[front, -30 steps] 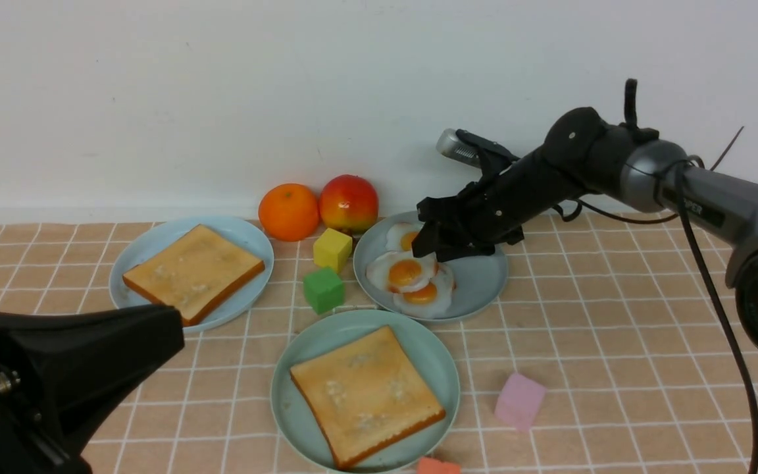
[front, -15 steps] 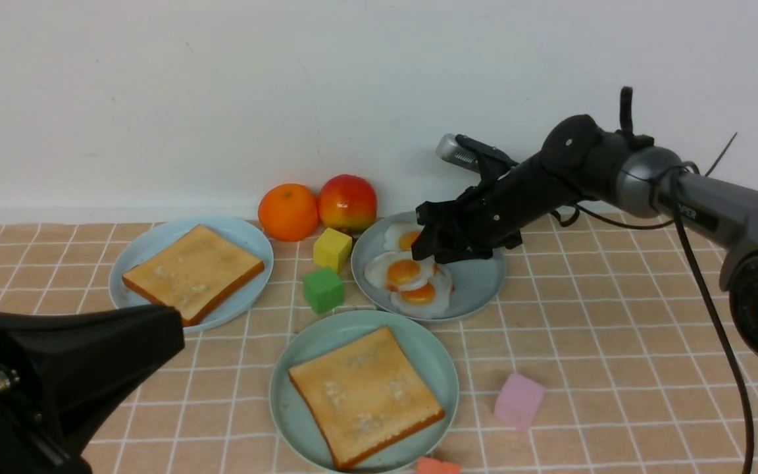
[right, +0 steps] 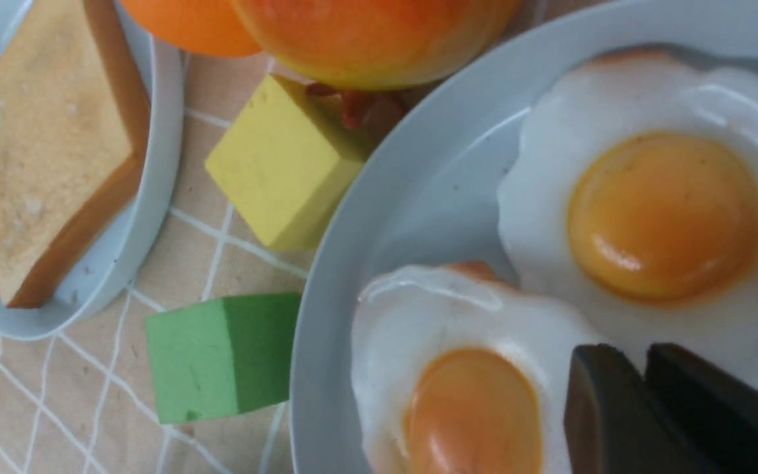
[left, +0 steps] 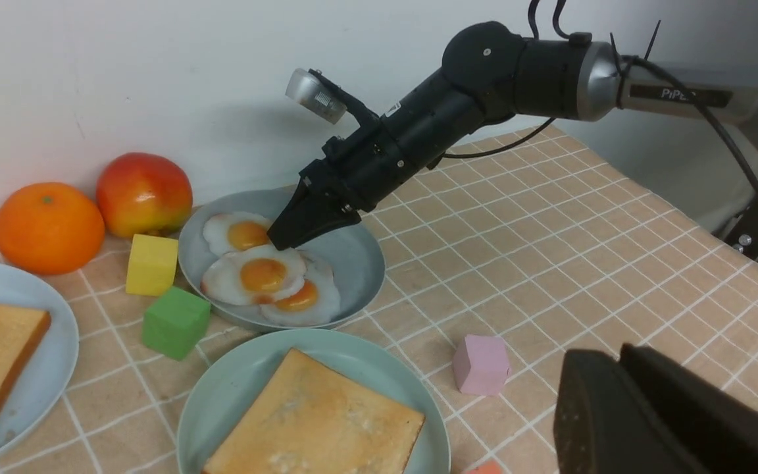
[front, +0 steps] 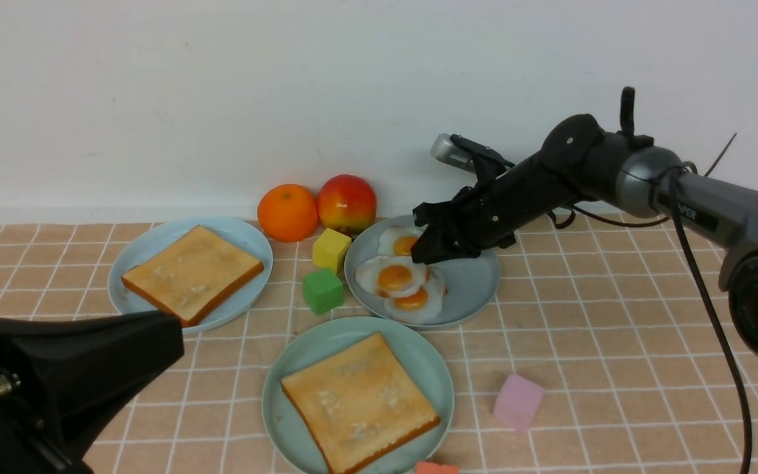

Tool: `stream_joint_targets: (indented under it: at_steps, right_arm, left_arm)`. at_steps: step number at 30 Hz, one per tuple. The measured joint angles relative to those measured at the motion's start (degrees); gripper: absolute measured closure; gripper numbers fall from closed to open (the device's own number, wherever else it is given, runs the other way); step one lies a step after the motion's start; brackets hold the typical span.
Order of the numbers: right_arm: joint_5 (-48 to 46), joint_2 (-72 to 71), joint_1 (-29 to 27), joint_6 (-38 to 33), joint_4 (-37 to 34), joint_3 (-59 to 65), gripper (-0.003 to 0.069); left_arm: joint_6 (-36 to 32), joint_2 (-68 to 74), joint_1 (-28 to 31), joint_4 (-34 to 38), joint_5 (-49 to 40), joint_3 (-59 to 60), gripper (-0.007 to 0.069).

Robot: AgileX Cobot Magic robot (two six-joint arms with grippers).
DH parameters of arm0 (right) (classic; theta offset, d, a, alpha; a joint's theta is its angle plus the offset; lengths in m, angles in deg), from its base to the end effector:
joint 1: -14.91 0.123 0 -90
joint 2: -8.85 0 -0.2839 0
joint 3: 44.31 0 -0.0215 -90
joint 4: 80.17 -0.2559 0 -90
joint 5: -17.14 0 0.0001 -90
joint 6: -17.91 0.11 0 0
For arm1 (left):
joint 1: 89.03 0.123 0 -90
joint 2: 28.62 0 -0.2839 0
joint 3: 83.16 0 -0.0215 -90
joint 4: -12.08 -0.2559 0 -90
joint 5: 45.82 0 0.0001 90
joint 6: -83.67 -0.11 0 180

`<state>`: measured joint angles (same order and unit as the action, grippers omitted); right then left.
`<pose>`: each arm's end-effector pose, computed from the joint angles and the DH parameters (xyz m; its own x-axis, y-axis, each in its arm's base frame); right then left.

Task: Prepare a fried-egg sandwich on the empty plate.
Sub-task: Use the right arm to grab a fried egg, then use the right arm to place the fried egg on the slice of bread in the middle

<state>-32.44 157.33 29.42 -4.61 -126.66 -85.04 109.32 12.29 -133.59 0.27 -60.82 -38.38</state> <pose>0.5100 0.1948 0.1372 -0.8949 -0.0553 -0.4429 -0.3261 0.7586 0.5641 0.1089 -0.0990 0.3297 -0.2876 -0.0613 -0.9558 0.6116 0.7562 -0.2326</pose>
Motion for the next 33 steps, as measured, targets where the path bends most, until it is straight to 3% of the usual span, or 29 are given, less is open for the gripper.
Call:
stream_joint_targets:
  at_steps: [28,33]
  right_arm:
    - [-12.8,-6.9,-3.0,-2.6,-0.4,0.0,0.0624]
    - [-14.8,-12.6,-2.5,-2.7,-0.5,5.2,0.0624]
  left_arm:
    - [0.0,0.0,0.0,-4.3,-1.2,0.0,0.0554]
    - [0.0,0.0,0.0,-5.1,-1.5,0.0,0.0554]
